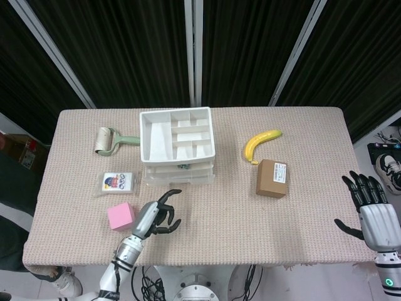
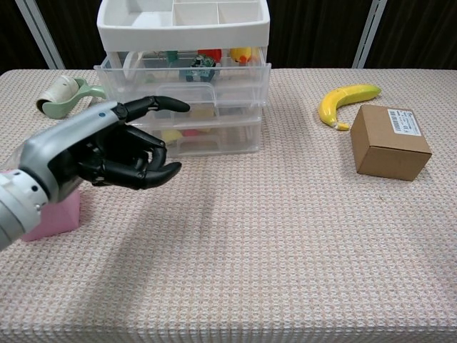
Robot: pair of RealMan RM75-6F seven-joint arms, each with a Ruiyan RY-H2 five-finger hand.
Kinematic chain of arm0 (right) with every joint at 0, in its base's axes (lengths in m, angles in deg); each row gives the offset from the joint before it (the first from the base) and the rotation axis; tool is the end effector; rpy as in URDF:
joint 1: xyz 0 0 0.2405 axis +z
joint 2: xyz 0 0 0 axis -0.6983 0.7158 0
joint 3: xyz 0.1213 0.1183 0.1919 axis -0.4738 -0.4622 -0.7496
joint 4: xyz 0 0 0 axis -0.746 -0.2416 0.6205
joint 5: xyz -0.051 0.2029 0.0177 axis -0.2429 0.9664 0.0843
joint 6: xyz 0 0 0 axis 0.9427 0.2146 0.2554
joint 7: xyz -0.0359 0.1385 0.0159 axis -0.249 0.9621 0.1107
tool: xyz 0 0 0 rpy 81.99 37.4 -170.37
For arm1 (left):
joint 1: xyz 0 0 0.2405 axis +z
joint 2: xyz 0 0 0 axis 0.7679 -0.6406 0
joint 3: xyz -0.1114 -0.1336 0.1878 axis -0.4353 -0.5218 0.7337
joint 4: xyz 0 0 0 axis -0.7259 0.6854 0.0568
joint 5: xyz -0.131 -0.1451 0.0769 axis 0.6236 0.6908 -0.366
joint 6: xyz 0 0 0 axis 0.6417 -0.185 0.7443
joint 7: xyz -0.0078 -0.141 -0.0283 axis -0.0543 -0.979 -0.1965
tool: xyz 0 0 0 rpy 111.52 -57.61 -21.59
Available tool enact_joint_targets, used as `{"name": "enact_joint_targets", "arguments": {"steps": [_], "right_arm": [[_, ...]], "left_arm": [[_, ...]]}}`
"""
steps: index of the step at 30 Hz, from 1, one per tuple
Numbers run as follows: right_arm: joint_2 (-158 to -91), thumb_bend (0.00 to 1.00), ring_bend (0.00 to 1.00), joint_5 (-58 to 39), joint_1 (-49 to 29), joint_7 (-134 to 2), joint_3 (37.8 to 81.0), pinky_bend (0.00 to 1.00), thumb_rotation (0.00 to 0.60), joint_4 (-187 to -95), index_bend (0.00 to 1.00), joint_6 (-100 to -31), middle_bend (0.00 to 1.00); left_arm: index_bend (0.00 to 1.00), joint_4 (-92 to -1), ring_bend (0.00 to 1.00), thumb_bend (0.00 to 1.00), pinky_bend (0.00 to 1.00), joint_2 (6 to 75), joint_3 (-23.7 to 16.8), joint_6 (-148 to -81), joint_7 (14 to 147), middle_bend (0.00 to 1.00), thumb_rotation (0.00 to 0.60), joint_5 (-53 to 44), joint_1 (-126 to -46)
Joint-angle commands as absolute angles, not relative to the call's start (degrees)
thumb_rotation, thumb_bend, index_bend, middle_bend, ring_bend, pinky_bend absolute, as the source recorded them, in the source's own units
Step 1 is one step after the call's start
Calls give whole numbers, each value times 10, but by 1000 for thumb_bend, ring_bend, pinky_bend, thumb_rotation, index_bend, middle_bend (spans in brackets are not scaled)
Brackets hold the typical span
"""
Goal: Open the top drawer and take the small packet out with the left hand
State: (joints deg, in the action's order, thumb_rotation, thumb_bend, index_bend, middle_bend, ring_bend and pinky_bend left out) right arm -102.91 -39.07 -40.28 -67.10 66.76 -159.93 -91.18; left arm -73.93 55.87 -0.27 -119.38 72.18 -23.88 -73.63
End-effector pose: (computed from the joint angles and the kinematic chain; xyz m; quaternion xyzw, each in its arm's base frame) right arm -0.2946 -0.1752 0.1761 0.6146 -0.3354 0.4201 0.5773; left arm -0.1157 0.2194 -0.0408 -0.5354 -0.6054 -0.5506 0.2091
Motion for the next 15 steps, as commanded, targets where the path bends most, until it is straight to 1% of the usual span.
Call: {"name": "enact_joint_targets", "arguments": {"steps": [1,4,7,11,15], "right_arm": [[-1028,28,0,-391,-403,-668,667,0,600,-1598,0,-914,0],[-1027,28,0,-391,-404,-660,666,0,600,-1594,0,-916,0],[-1028,28,0,-387,-405,-652,666,0,600,-1588,0,-916,0],[-1028,28,0,-383,-406,-645,666,0,600,-1581,0,-913,0],[-1028,28,0,-381,-407,-639,666,0,600,-1576,0,-913,0]], "left_arm": [[213,-779,892,318,1000,495,-7,-1229,830,790,600,-294,-744],[188,-779,913,314,1000,476,-36,-1228,879,816,600,-283,-756],[173,-773,924,310,1000,471,-60,-1225,908,828,600,-261,-766],[159,-769,943,304,1000,467,-75,-1196,930,846,600,-214,-781],[155,-785,971,300,1000,447,-77,-1156,962,874,600,-167,-798]]}}
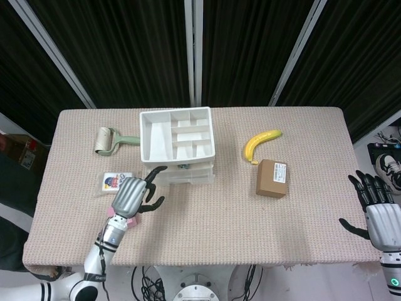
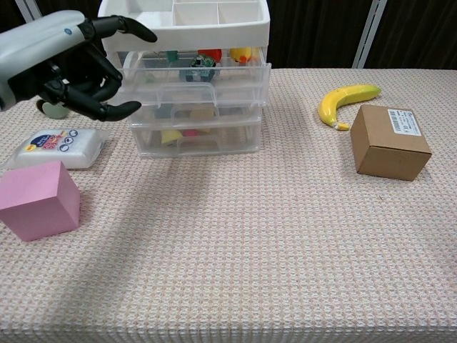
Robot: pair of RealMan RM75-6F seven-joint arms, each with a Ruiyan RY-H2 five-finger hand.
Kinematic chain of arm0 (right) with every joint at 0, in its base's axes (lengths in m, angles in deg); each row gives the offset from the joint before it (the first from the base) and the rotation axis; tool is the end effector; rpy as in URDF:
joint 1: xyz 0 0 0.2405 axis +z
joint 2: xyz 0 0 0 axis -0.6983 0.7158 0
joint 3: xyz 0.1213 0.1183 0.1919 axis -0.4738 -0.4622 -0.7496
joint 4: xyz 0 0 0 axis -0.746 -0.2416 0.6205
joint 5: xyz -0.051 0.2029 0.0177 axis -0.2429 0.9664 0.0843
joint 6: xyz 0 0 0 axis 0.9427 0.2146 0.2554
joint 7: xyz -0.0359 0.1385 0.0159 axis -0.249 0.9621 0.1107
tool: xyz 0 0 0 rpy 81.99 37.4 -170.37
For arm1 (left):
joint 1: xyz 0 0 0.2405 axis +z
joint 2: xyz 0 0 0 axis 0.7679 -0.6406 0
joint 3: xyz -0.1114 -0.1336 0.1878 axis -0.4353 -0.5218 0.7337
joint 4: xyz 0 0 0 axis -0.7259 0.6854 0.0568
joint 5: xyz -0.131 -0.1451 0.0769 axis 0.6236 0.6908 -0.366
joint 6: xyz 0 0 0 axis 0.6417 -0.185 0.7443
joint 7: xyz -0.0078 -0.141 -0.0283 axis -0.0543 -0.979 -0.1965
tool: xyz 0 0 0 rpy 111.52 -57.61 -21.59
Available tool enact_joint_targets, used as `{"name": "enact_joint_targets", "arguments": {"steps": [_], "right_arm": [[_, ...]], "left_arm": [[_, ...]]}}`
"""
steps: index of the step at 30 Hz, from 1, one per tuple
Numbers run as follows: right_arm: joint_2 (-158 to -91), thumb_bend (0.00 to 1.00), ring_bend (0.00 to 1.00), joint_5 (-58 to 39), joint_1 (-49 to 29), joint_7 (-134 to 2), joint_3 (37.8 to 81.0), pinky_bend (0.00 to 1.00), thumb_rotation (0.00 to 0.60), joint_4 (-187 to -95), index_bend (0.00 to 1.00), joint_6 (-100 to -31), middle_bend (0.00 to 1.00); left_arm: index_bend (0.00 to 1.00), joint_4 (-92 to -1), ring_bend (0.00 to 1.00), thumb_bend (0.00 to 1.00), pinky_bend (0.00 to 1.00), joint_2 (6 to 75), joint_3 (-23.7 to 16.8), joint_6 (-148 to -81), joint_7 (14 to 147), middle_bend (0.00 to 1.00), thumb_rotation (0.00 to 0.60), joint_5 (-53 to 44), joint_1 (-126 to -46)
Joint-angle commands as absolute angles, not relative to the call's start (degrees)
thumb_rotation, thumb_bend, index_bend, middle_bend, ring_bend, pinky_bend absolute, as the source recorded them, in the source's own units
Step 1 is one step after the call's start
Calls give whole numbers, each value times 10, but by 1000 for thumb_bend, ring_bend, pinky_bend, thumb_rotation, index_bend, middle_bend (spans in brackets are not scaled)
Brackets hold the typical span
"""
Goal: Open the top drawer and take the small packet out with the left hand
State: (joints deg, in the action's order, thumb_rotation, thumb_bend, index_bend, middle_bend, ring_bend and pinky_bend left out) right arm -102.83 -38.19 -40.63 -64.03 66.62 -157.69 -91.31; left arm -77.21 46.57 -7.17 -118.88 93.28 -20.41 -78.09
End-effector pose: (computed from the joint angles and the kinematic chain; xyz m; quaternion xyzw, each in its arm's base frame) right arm -0.3048 -0.1746 0.1817 0.6061 -0.3434 0.4207 0.5812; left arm -0.1168 0.2681 0.0129 -0.6327 -0.4499 -0.5230 0.3517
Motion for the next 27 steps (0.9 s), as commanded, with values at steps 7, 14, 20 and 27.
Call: {"name": "enact_joint_targets", "arguments": {"steps": [7,14,20,27], "right_arm": [[-1032,31,0,-376,-407,-632,667,0,600,-1568,0,-909,0],[-1032,37,0,-373,-406,-632,665,0,600,-1568,0,-906,0],[-1031,37,0,-375,-404,-636,664,0,600,-1572,0,-905,0],[-1031,38,0,-376,-404,-635,664,0,600,-1573,0,-906,0]], "left_arm": [[288,-813,991,291,1000,426,-72,-1135,984,906,600,-137,-812],[364,-856,993,290,1000,386,-47,-1131,943,908,600,-156,-801],[364,-886,992,284,1000,359,-18,-1141,905,902,600,-196,-784],[343,-908,990,258,1000,346,0,-1144,887,895,600,-224,-780]]}}
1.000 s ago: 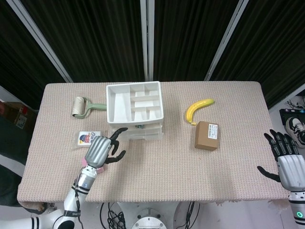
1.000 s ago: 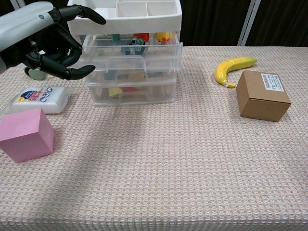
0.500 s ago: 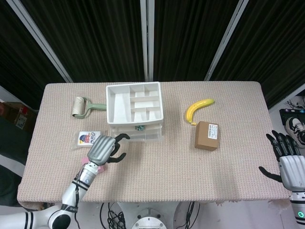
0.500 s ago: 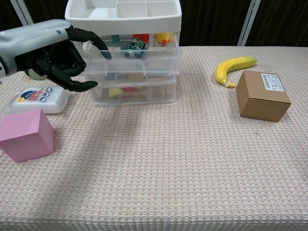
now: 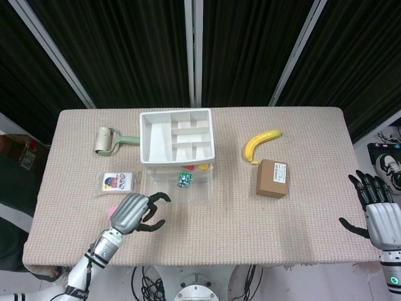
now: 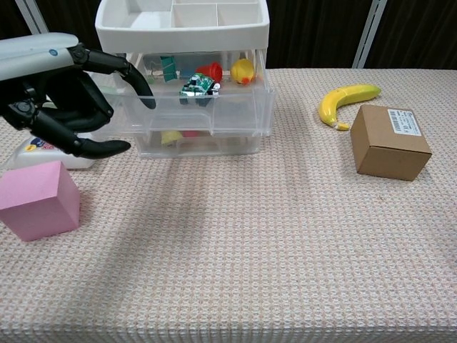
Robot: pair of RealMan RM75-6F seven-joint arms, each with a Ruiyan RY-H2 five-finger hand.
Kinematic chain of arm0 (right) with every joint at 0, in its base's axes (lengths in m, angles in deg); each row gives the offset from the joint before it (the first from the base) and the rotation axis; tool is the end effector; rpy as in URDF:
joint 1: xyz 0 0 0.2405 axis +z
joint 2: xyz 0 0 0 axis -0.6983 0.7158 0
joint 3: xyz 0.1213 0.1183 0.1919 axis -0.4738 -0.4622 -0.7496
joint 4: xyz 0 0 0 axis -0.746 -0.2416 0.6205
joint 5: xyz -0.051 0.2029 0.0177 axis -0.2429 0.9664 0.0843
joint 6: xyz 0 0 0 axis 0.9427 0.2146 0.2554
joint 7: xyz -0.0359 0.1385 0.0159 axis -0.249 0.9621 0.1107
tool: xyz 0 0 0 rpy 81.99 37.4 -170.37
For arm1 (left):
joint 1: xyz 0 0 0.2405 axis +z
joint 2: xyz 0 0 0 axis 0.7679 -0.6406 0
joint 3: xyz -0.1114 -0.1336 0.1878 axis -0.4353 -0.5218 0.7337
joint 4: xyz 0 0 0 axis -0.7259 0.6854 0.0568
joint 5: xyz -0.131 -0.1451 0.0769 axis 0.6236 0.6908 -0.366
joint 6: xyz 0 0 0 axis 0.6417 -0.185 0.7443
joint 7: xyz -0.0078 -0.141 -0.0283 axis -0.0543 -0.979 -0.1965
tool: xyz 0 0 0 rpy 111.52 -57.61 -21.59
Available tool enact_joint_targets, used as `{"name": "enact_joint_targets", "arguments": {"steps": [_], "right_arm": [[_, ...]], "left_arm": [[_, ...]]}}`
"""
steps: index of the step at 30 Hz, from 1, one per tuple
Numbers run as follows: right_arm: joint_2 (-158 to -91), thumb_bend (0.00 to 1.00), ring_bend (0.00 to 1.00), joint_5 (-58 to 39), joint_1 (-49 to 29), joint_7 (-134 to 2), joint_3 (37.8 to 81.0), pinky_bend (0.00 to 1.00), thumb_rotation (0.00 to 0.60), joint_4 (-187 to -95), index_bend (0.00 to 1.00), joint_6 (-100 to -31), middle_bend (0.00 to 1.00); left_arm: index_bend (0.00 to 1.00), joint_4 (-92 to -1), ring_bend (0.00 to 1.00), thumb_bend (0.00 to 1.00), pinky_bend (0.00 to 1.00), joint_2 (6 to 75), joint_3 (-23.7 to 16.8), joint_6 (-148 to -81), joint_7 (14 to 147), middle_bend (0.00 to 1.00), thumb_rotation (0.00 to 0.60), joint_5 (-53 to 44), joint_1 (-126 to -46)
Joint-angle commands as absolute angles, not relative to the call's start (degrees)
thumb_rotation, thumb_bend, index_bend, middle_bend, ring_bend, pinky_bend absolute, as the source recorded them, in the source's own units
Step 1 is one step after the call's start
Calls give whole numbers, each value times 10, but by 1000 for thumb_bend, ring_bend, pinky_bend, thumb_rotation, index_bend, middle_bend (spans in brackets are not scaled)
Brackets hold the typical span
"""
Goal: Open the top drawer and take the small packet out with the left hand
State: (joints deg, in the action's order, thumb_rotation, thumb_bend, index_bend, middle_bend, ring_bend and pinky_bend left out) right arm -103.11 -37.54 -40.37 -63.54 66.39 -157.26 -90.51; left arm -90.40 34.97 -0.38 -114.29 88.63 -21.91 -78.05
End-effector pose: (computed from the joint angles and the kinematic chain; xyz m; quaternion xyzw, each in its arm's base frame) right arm -0.3072 -0.1772 0.1804 0.6042 -0.3491 0.4188 0.5810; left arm -0.1127 0.2287 0.0354 -0.6725 -0.4927 -0.4830 0.2680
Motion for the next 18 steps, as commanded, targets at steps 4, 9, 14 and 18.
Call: {"name": "enact_joint_targets", "arguments": {"steps": [4,9,14,18], "right_arm": [[-1028,38,0,-376,-406,-631,663,0,600,-1572,0,-911,0],[-1024,38,0,-378,-409,-628,662,0,600,-1571,0,-919,0],[-1022,37,0,-381,-410,-627,662,0,600,-1571,0,-922,0],[-1019,38,0,-384,-409,-633,661,0,600,-1577,0,-924,0]], "left_arm": [[224,-918,986,245,1000,335,5,-1148,889,887,600,-233,-778],[172,-941,980,243,1000,301,19,-1163,891,873,600,-262,-767],[173,-956,975,242,1000,263,16,-1166,899,865,600,-280,-769],[241,-939,974,243,1000,245,-27,-1146,900,873,600,-270,-805]]}}
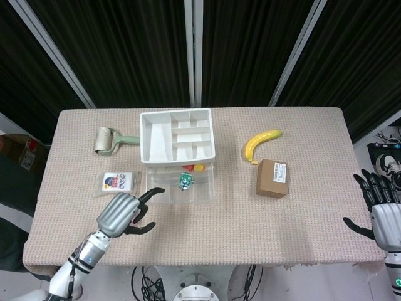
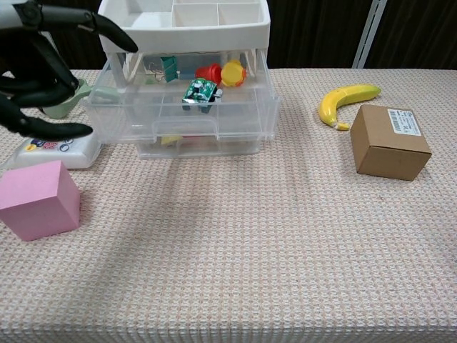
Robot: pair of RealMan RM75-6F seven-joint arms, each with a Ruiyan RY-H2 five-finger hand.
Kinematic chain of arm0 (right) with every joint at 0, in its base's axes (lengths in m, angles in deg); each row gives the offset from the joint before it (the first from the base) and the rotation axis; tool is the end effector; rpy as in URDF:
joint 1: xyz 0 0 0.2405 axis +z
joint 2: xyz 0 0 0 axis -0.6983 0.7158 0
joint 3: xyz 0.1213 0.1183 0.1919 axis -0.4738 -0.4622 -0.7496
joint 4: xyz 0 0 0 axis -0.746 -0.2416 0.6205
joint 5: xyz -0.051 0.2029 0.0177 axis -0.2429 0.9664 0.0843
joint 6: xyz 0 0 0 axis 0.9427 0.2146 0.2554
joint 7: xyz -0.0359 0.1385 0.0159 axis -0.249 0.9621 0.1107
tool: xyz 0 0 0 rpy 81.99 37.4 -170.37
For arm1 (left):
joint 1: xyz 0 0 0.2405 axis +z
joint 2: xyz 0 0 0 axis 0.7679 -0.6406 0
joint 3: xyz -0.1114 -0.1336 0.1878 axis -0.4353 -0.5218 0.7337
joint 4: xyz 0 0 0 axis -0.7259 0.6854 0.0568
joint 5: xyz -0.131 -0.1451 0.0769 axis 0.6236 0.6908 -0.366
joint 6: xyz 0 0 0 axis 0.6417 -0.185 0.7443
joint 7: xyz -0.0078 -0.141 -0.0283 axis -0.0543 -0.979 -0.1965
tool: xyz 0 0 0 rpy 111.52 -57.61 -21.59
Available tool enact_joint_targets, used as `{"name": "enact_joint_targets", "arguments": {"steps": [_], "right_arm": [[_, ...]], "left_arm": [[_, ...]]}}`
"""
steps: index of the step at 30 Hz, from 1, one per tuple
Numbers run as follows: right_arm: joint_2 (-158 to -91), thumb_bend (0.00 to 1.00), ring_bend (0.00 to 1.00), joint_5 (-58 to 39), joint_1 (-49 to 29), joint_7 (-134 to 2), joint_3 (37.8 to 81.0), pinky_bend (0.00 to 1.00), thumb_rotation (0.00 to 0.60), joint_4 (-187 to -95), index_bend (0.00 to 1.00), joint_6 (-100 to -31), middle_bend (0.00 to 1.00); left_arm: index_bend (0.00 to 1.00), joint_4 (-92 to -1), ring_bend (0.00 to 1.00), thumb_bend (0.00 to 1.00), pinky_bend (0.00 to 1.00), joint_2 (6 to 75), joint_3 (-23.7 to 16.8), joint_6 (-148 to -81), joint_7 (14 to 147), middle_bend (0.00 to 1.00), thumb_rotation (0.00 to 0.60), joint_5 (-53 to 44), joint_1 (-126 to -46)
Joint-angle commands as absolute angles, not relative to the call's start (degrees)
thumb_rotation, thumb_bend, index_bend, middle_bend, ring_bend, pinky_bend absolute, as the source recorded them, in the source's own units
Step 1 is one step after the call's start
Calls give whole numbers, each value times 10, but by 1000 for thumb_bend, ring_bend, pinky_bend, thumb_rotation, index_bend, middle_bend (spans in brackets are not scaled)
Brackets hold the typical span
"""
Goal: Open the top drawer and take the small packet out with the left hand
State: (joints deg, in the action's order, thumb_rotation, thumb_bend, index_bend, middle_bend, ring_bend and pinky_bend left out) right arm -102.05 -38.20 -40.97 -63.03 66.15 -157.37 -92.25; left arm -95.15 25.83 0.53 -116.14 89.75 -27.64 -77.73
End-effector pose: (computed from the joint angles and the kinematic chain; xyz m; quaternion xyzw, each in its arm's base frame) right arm -0.3058 -0.1743 0.1897 0.6011 -0.3371 0.4261 0.5861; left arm -0.1114 0.2251 0.0758 -0.7020 -0.4301 -0.4878 0.2903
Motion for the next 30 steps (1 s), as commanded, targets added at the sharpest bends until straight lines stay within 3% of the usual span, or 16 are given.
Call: {"name": "enact_joint_targets", "arguments": {"steps": [1,6,13,30], "right_arm": [[-1018,38,0,-387,-408,-635,661,0,600,-1579,0,-925,0],[-1014,38,0,-395,-411,-637,663,0,600,-1587,0,-932,0],[-1017,38,0,-380,-419,-635,666,0,600,-1583,0,-929,0],[-1024,38,0,-369,-428,-630,669,0,600,-1575,0,-926,0]], "left_arm": [[269,-930,974,243,1000,244,-40,-1137,904,877,600,-266,-817],[320,-859,979,246,1000,264,-86,-1074,952,894,600,-245,-893],[327,-775,981,248,1000,317,-94,-997,1016,897,600,-210,-972],[307,-740,978,244,1000,349,-79,-976,1090,890,600,-134,-1031]]}}
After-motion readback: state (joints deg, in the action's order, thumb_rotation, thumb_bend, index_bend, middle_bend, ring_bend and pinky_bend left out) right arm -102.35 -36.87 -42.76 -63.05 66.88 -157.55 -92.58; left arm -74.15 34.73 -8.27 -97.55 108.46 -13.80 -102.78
